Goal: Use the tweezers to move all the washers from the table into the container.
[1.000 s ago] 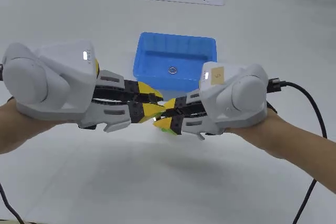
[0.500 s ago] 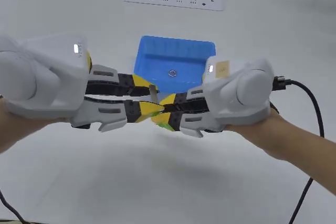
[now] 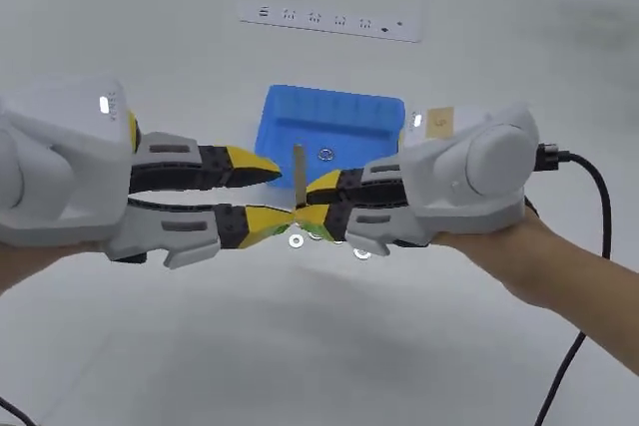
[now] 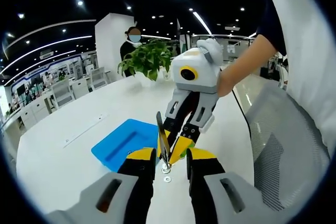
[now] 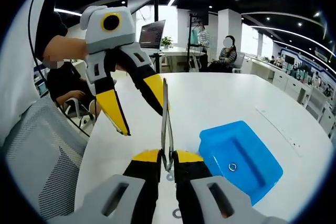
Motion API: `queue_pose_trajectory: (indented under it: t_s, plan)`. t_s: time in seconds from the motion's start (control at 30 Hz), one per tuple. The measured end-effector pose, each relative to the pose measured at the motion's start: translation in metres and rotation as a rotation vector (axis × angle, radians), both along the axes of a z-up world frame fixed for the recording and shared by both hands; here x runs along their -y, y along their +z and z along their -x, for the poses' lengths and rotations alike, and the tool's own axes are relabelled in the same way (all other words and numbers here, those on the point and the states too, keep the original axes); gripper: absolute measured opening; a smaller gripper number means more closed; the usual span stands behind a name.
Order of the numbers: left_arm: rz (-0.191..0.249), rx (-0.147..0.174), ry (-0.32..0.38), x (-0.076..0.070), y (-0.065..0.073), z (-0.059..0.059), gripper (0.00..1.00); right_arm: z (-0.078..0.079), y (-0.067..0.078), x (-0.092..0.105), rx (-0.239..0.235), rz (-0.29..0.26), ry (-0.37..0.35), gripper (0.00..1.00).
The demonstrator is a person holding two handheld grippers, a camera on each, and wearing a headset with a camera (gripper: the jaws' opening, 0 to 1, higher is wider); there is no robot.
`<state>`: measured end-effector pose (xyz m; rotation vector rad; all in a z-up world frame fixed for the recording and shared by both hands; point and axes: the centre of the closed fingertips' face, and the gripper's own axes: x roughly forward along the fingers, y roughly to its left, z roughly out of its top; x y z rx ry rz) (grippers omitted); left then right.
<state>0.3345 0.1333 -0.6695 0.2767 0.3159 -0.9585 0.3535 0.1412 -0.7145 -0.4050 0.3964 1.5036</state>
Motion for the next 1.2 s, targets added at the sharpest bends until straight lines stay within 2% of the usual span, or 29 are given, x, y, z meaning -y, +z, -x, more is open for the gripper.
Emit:
queue_pose_trajectory:
  t_s: [0.07,0.23,0.33,0.47,0.6,0.73,0.8,0.97,1.07,1.13,1.2]
  plan:
    - [-0.005,0.011,0.016,-0.004,0.001,0.0,0.29,-0.004,0.005,0.0,0.007,-0.006,-0.006,0.1]
    - [0.012,0.025,0.061,-0.012,0.004,-0.003,0.3,-0.013,0.019,-0.002,0.024,-0.023,-0.012,0.1]
    - [0.039,0.031,0.088,-0.015,0.007,-0.005,0.31,-0.023,0.029,-0.001,0.046,-0.026,-0.016,0.1]
    - [0.042,0.03,0.099,-0.017,0.006,-0.006,0.32,-0.037,0.038,-0.002,0.067,-0.038,-0.034,0.1]
    - [0.065,0.03,0.103,-0.019,0.006,-0.004,0.41,-0.051,0.043,-0.001,0.076,-0.048,-0.057,0.1]
    - [0.077,0.009,0.099,-0.022,0.001,0.0,0.49,-0.064,0.043,-0.002,0.072,-0.056,-0.077,0.1]
    - [0.084,-0.009,0.104,-0.025,-0.003,0.001,0.55,-0.07,0.04,-0.001,0.072,-0.051,-0.086,0.1]
    - [0.099,-0.026,0.132,-0.03,-0.007,0.001,0.71,-0.086,0.028,0.001,0.065,-0.032,-0.101,0.1]
    - [0.099,-0.05,0.169,-0.034,-0.013,-0.002,0.84,-0.097,0.022,0.0,0.04,-0.04,-0.122,0.1]
    - [0.101,-0.063,0.175,-0.036,-0.015,-0.002,0.88,-0.103,0.017,0.0,0.029,-0.042,-0.135,0.1]
    - [0.102,-0.063,0.184,-0.038,-0.016,-0.003,0.9,-0.107,0.013,0.0,0.015,-0.044,-0.143,0.1]
